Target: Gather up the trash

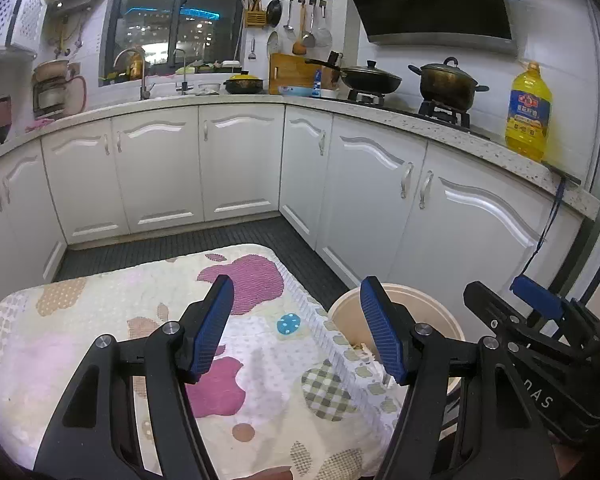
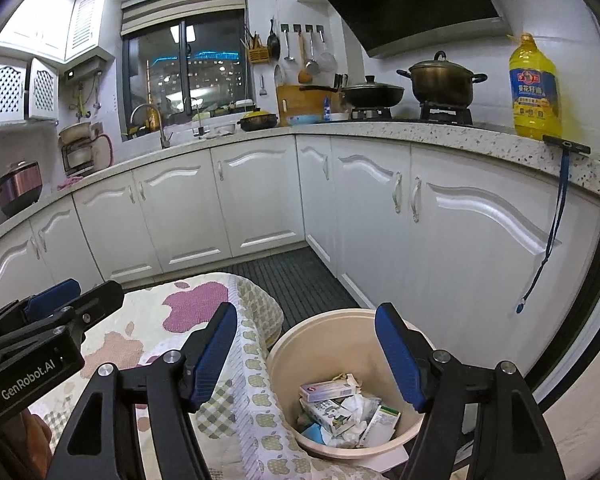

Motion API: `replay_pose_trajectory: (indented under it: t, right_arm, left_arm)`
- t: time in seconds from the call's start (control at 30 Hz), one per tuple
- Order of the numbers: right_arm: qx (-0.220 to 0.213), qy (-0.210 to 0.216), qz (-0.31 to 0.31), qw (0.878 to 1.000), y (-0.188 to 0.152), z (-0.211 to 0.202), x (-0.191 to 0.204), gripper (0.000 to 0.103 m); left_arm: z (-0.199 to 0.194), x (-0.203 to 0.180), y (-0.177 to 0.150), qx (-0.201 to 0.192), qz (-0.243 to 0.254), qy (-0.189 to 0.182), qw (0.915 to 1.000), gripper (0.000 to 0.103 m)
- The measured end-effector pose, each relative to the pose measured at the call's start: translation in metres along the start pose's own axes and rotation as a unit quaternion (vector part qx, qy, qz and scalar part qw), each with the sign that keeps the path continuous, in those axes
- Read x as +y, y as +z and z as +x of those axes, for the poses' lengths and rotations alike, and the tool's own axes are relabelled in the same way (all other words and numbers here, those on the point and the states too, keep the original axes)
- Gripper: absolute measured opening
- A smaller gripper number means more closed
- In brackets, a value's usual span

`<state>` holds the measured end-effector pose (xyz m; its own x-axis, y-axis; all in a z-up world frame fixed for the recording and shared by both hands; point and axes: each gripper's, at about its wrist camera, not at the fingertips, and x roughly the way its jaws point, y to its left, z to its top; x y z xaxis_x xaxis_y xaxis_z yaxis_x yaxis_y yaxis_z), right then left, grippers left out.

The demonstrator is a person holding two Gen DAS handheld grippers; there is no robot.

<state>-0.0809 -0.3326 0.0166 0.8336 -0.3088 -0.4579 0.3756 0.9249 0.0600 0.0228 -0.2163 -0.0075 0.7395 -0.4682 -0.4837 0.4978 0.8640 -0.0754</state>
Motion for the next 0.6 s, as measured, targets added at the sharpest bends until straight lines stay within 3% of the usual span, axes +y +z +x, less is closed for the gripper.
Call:
replay_pose_trajectory:
  t: [0.6]
  right_arm:
    - [-0.008, -0.002, -0.009, 1.0, 0.004, -0.009, 0.005, 0.071]
  left_arm:
    - [-0.012, -0.006, 0.003, -0.015, 0.012, -0.003, 0.9998, 0.065]
